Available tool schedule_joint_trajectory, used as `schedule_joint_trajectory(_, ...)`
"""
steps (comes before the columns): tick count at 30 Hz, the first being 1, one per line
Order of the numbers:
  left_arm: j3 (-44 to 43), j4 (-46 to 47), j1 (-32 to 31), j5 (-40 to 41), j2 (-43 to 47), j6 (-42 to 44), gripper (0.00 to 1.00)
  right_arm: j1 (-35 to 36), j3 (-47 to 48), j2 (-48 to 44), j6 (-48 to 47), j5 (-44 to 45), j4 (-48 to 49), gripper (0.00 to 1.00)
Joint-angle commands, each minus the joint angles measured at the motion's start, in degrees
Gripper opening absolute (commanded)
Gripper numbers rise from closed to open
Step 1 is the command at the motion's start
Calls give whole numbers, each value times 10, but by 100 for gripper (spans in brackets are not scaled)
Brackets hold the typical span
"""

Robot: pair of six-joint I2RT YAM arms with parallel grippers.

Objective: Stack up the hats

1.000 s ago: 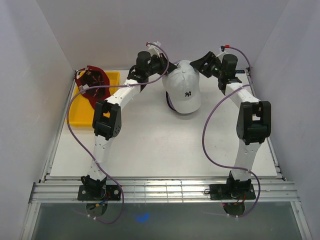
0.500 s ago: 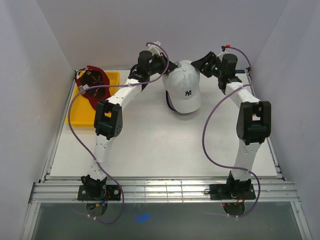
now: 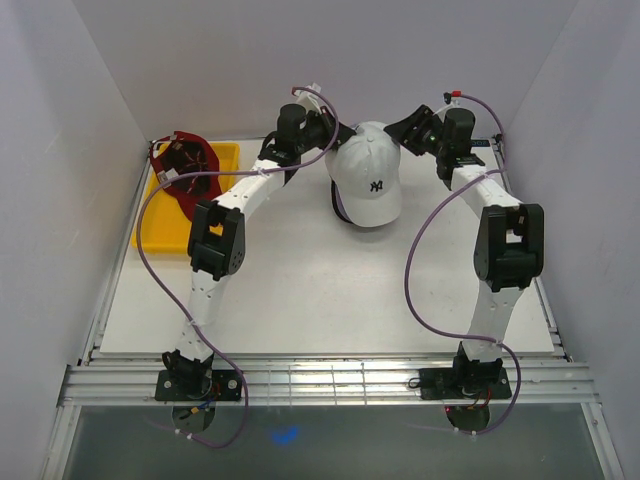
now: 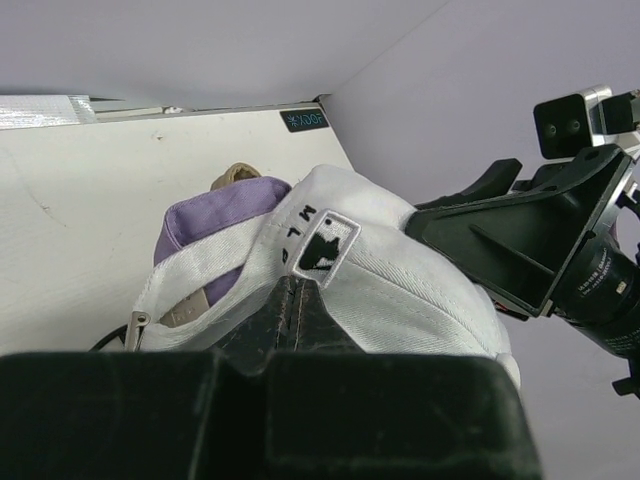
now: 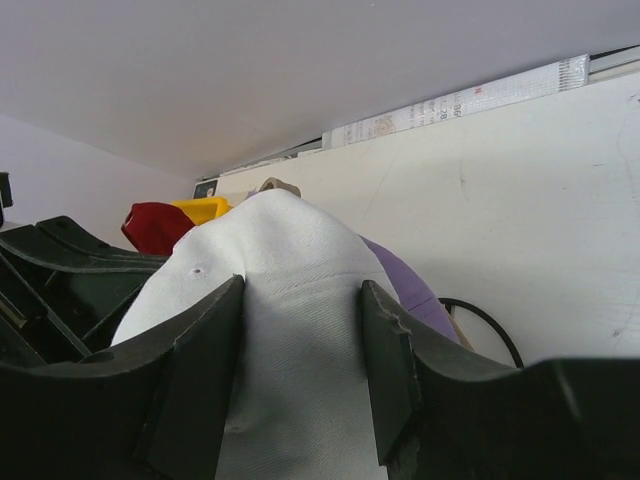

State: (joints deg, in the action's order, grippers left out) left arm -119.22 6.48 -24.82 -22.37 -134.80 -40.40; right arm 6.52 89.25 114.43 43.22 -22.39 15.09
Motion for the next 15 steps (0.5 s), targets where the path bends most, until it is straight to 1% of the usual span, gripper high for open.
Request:
schedule_joint_trajectory(1, 23, -125, 4, 63, -17, 41, 0, 11, -40, 31, -74, -22, -197, 35)
schedule_joint_trajectory(3, 14, -137, 5, 66, -13, 50, 0, 10, -30, 25, -71, -24, -199, 41)
schedule_joint_trajectory(4, 7, -139, 6, 67, -10, 52, 1, 10, -22, 19, -71, -27, -200, 48)
schedule_joint_trajectory(5, 7, -139, 6, 75, 12, 65, 15, 9, -9, 8, -70, -28, -206, 56)
schedule_joint_trajectory(6, 7, -139, 6, 77, 12, 65, 16, 9, -9, 6, -70, -28, -206, 59)
schedule_joint_trajectory(7, 6, -140, 8, 79, 23, 67, 20, 9, 4, 4, -70, -27, -210, 61)
schedule_joint_trajectory(8, 4, -141, 10, 80, 27, 69, 30, 9, 12, 4, -71, -27, -221, 63)
schedule_joint_trajectory(10, 0, -141, 16, 82, 42, 73, 38, 6, 31, 1, -72, -29, -230, 68)
schedule_joint_trajectory(11, -1, -140, 18, 80, 46, 74, 45, 6, 37, 0, -72, -29, -238, 70)
schedule_joint_trajectory(15, -18, -137, 29, 71, 65, 88, 53, 0, 66, -1, -71, -34, -256, 74)
